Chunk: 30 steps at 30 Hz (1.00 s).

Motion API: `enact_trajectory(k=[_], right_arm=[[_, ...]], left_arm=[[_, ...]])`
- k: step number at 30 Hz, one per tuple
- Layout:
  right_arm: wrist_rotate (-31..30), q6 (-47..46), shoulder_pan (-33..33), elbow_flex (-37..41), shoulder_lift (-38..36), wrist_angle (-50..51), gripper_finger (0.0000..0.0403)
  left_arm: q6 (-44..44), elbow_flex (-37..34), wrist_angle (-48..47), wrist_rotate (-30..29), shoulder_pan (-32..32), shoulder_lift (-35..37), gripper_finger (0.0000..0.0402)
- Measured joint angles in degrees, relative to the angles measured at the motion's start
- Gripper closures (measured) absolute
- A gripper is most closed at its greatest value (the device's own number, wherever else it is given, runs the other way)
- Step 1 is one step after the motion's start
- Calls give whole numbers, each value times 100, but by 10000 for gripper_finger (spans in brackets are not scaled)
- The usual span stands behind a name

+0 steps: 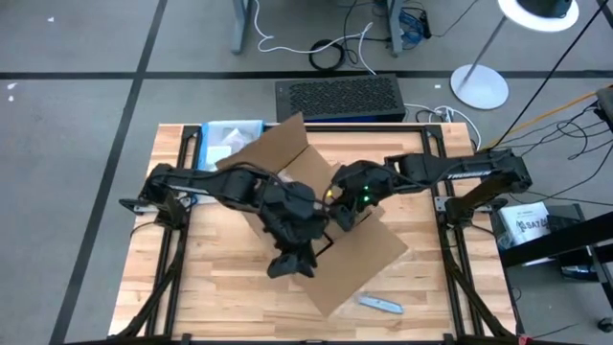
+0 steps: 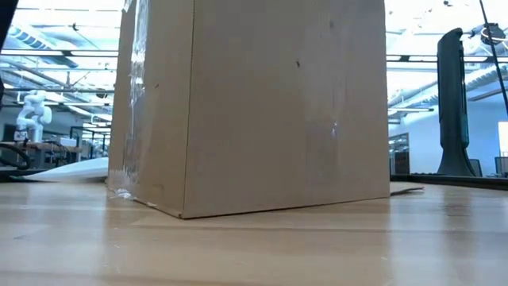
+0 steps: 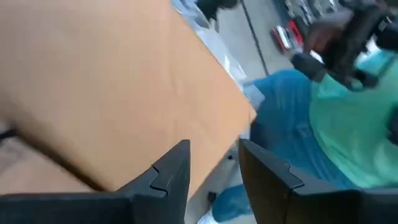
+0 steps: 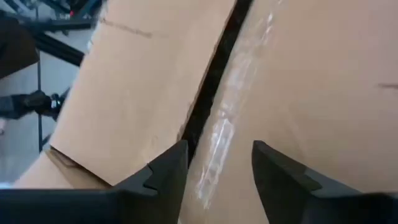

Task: Unpack boxes
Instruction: Break down box until it is fully flat

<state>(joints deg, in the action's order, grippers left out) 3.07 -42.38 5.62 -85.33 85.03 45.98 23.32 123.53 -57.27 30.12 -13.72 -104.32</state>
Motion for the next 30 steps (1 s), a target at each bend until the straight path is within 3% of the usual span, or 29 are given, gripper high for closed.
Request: enact_trajectory(k=[3, 8, 12, 24, 30], right_arm=[[-38, 33, -8, -1, -17, 73, 238], [-82, 172, -6, 8, 98, 226, 263], [-122, 176, -6, -8, 211, 164, 280], [-4, 333, 7, -14, 295, 26, 305], [31, 395, -1, -12, 439, 143, 319]], left_arm=[[81, 32, -308, -386, -90, 25, 261], [240, 48, -1755, -1080, -342, 25, 261], [439, 6, -2640, -1281, -664, 25, 261], [1293, 67, -2519, -1575, -1042, 1, 264], [1413, 347, -2736, -1765, -1009, -181, 312]])
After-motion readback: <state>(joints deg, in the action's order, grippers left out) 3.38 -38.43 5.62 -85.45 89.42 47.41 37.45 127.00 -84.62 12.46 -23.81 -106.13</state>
